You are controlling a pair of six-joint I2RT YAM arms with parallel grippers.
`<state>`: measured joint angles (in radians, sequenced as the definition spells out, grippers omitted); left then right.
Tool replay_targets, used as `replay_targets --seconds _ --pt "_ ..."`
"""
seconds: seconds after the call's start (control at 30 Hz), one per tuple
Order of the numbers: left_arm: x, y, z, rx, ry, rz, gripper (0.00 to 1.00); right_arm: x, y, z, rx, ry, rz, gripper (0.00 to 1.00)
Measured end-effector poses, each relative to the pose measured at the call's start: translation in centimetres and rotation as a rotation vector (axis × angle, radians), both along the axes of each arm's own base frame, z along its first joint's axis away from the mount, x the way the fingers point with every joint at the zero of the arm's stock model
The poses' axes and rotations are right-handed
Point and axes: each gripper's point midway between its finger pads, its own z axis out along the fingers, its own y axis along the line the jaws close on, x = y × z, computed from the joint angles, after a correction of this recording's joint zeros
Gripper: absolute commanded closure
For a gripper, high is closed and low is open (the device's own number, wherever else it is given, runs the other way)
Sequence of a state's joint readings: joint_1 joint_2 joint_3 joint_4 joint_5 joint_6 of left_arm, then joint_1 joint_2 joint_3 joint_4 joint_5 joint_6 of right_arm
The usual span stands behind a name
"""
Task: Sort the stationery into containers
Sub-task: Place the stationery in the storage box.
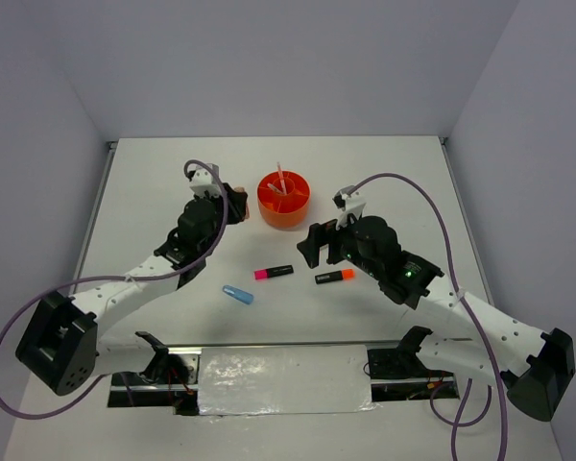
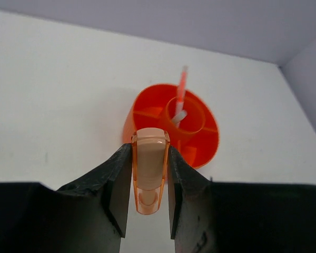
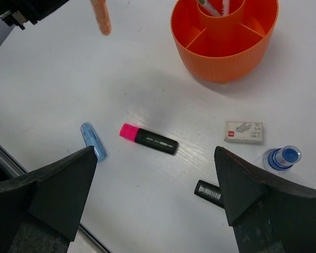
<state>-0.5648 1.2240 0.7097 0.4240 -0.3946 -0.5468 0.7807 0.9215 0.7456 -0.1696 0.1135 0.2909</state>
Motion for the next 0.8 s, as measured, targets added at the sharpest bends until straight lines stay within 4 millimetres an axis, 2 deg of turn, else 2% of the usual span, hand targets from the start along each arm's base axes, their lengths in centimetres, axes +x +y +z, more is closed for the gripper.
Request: replay_targets --seconds 0.13,0.23,0.37,0.7,0.8 --pt "1.3 -2.0 2.6 -0.011 -0.141 -0.098 1.00 -0.1 0.2 0.0 0.005 0.005 0.007 0.00" --pt "2.5 -2.9 3.6 -0.028 -0.205 -0.148 1.00 -0.2 0.4 -0.1 0.014 0.008 0.019 0.00" --pt "3.6 -3.4 3.4 -0.037 -0.237 -0.174 1.00 -0.3 0.4 -0.6 0.011 0.016 0.019 0.00" --pt "5.1 -4.0 3.0 -0.094 -0.289 -0.222 1.00 -0.5 0.5 -0.5 0.015 0.014 0.035 0.00" --pt "5.6 -4.2 2.2 -0.110 -0.283 -0.227 1.00 -0.5 0.6 -0.5 0.014 0.015 0.038 0.00"
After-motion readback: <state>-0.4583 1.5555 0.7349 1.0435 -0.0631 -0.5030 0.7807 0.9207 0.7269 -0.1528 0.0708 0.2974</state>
